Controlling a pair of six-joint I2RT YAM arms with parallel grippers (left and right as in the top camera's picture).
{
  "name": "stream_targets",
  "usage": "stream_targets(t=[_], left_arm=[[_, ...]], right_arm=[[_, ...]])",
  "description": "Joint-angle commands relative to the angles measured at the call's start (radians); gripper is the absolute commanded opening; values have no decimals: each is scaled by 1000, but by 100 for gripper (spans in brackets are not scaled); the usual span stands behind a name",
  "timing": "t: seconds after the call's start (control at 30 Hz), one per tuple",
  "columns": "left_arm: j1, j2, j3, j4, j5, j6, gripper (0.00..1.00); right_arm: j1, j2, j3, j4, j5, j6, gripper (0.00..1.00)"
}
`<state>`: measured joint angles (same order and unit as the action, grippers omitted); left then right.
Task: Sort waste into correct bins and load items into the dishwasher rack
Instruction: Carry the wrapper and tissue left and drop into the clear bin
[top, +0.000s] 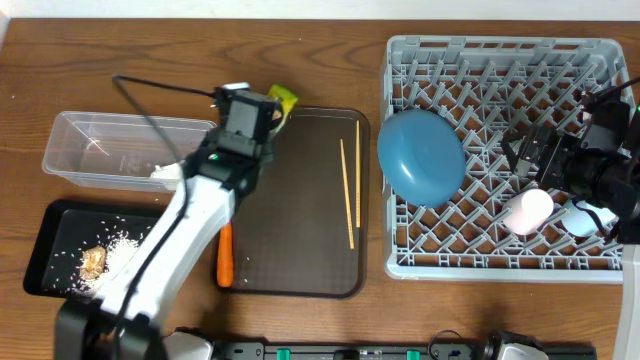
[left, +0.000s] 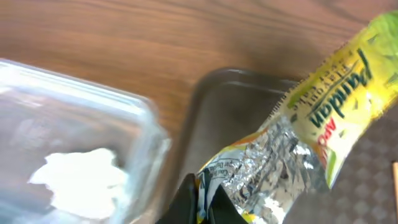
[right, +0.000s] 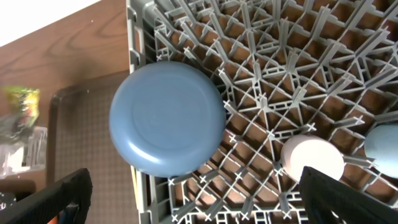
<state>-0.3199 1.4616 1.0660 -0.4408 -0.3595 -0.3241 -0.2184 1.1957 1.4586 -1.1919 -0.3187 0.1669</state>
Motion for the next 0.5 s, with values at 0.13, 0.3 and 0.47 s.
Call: stream_targets(t=[0.13, 0.3, 0.47], left_arm=[[215, -64, -2, -156, -65, -185, 6], [340, -58, -2, -154, 7, -192, 6], [432, -44, -2, -138, 9, -187, 6]], right_arm=[[12, 2, 3, 6, 0, -3, 99], [12, 2, 3, 14, 0, -3, 99], [12, 2, 3, 15, 0, -3, 99]])
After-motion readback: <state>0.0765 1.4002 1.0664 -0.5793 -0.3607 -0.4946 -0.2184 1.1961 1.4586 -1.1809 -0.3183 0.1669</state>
